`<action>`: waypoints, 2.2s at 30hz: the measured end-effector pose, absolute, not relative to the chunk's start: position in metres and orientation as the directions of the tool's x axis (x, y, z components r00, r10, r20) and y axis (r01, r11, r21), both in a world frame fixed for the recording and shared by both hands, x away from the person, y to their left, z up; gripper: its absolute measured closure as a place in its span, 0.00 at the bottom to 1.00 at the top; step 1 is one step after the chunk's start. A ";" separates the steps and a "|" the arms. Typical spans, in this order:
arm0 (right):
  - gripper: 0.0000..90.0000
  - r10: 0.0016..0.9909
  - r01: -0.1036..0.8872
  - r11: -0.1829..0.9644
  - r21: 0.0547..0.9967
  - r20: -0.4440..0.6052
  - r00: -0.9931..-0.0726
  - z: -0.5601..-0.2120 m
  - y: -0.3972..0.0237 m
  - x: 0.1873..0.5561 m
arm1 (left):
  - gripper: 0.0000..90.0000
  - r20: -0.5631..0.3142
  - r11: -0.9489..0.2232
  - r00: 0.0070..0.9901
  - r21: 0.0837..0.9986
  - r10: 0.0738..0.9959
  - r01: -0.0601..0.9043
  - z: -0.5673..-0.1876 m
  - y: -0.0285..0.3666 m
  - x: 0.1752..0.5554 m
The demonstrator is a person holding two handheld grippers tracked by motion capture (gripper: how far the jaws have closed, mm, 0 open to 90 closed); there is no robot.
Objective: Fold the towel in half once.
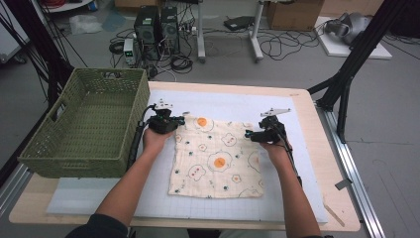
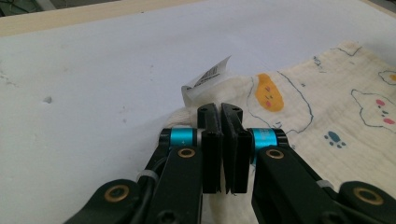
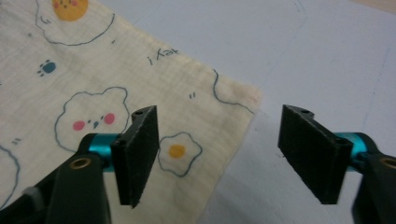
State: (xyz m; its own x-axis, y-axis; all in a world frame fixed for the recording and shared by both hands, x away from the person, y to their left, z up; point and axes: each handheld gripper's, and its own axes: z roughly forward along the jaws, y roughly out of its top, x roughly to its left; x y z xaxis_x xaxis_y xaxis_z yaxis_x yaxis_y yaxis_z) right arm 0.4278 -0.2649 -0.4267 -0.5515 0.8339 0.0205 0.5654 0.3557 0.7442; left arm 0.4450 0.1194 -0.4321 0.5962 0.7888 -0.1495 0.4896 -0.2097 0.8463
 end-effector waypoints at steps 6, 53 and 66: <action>0.45 0.853 0.614 0.353 0.706 0.027 -0.522 -0.439 -0.257 0.445 | 0.96 -0.152 -0.215 0.595 0.839 0.789 0.499 -0.434 0.118 0.445; 0.96 0.806 0.416 0.358 0.836 -0.052 -0.589 -0.403 -0.257 0.395 | 0.96 -0.131 -0.168 0.661 0.914 0.738 0.369 -0.395 0.130 0.392; 0.96 0.788 0.381 0.371 0.847 -0.070 -0.612 -0.393 -0.255 0.365 | 0.96 -0.123 -0.169 0.675 0.921 0.727 0.350 -0.401 0.137 0.362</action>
State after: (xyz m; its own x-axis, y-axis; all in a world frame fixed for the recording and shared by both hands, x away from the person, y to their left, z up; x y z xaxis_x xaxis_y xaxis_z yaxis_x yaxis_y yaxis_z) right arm 0.3651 -0.2549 -0.3929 -0.6118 0.7879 -0.0700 0.3810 0.3710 0.8469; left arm 0.3624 0.1366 -0.4012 0.6754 0.7271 -0.1229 0.3499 -0.1693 0.9214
